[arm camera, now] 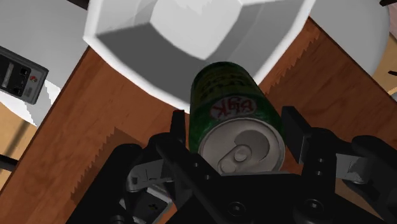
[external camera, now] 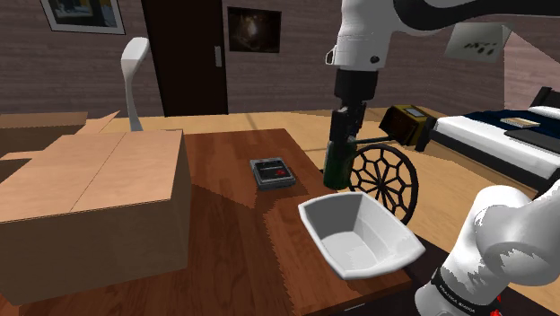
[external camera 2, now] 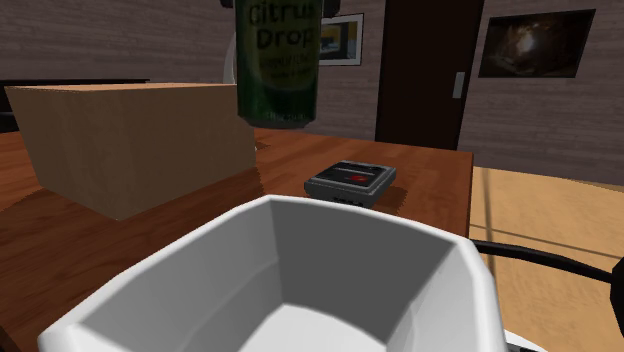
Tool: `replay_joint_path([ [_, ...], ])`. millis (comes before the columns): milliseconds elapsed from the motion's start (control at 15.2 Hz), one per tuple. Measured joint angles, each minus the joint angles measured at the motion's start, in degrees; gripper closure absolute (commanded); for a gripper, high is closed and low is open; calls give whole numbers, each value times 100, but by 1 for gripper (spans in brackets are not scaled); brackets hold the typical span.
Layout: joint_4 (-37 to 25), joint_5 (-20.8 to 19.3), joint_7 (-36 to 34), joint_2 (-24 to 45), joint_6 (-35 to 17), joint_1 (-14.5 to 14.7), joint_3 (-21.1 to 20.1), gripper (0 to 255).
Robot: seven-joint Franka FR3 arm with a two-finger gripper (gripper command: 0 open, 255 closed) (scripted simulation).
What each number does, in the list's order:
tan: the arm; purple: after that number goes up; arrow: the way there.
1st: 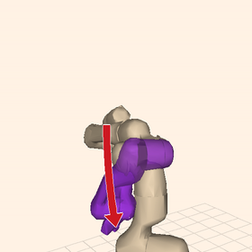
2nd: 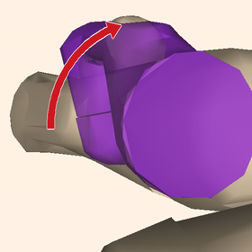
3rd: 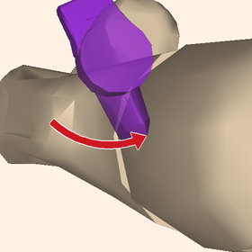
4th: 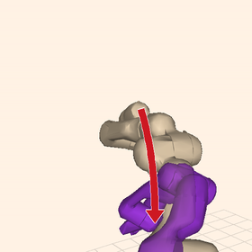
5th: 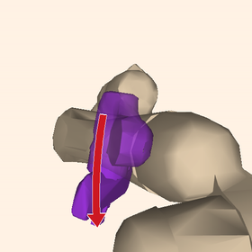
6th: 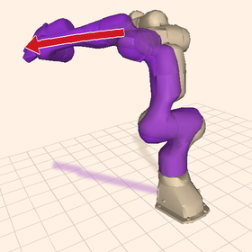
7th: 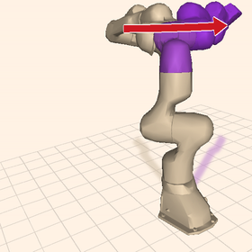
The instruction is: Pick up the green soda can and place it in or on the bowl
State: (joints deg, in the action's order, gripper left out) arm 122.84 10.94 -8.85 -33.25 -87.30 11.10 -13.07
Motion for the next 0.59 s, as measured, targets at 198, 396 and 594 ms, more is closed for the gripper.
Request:
replay_joint_path([
  [198,389,79,-2,-670,279,90,72,255],
  [396,736,152,-36,-1209,471,175,98,255],
  [594,1055,185,-17,-1392,339,203,86,255],
])
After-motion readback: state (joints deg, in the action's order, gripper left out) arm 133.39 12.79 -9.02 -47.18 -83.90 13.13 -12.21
